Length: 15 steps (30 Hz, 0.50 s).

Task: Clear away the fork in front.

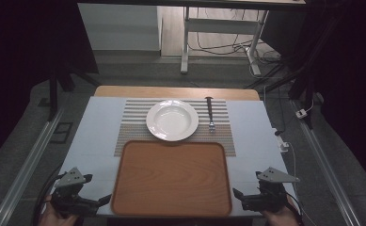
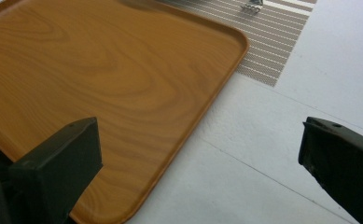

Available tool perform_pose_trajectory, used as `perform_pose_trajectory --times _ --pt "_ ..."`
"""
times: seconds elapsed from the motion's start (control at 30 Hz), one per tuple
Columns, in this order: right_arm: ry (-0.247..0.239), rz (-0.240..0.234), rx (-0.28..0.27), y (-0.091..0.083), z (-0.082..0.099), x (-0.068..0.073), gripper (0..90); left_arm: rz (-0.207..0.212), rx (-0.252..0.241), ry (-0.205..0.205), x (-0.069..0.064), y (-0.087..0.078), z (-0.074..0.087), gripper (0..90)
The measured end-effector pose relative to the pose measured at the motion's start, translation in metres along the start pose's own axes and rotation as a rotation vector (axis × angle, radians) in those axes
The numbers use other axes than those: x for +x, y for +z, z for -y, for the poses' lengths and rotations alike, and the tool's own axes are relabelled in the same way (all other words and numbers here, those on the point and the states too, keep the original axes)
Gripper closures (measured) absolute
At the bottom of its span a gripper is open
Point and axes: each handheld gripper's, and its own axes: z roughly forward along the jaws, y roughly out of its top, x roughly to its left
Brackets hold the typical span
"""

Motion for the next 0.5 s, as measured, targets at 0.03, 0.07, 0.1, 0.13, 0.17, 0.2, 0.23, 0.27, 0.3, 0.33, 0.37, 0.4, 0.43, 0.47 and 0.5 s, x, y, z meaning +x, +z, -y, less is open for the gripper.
perform_pose_trajectory --times 0.03,0.07,0.1,0.13,0.17,0.2,0.23,0.27,0.3,0.33,0.37,0.4,0.43,0.47,0.5 --pt "-0.009 -0.002 0.006 0.001 -0.001 0.0 0.0 0.001 0.0 0.001 0.0 0.0 0.0 0.0" --pt "-0.008 -0.006 0.003 0.002 -0.001 0.001 0.0 0.001 0.0 0.001 0.0 0.0 0.0 0.0" --pt "-0.014 -0.008 0.008 0.002 -0.002 0.001 0.0 0.001 0.0 0.002 0.0 0.0 0.0 0.0" --pt "-0.021 -0.012 0.008 0.003 -0.003 0.001 0.0 0.001 0.0 0.002 0.0 0.0 0.0 0.0" --pt "-0.023 -0.014 0.007 0.004 -0.003 0.002 0.0 0.001 0.0 0.003 0.0 0.0 0.0 0.0" --pt "-0.024 -0.018 0.005 0.005 -0.004 0.002 0.0 0.004 0.001 0.004 0.0 0.0 0.0 0.0" --pt "-0.028 -0.024 0.008 0.006 -0.005 0.003 0.0 0.004 0.001 0.004 0.0 0.0 0.0 0.0" --pt "-0.032 -0.025 0.012 0.007 -0.006 0.003 0.0 0.002 0.001 0.003 0.0 0.0 0.0 0.0" --pt "-0.032 -0.025 0.012 0.007 -0.006 0.003 0.0 0.002 0.001 0.003 0.0 0.0 0.0 0.0" --pt "-0.039 -0.031 0.013 0.009 -0.008 0.005 0.0 0.001 -0.001 0.003 0.0 0.0 0.0 0.0" --pt "-0.043 -0.036 0.011 0.01 -0.008 0.005 0.0 -0.001 -0.002 0.005 0.0 0.0 0.0 0.0" --pt "-0.048 -0.039 0.008 0.011 -0.009 0.006 0.0 -0.001 -0.002 0.005 0.0 0.0 0.0 0.0" --pt "-0.056 -0.042 0.008 0.012 -0.01 0.006 0.0 -0.002 -0.001 0.007 -0.001 0.0 0.0 0.0" --pt "-0.062 -0.043 0.006 0.013 -0.011 0.007 0.0 -0.006 0.0 0.009 -0.001 0.0 0.0 0.0" --pt "-0.065 -0.043 0.001 0.014 -0.012 0.007 0.0 -0.006 0.0 0.009 -0.001 0.0 0.0 0.0"
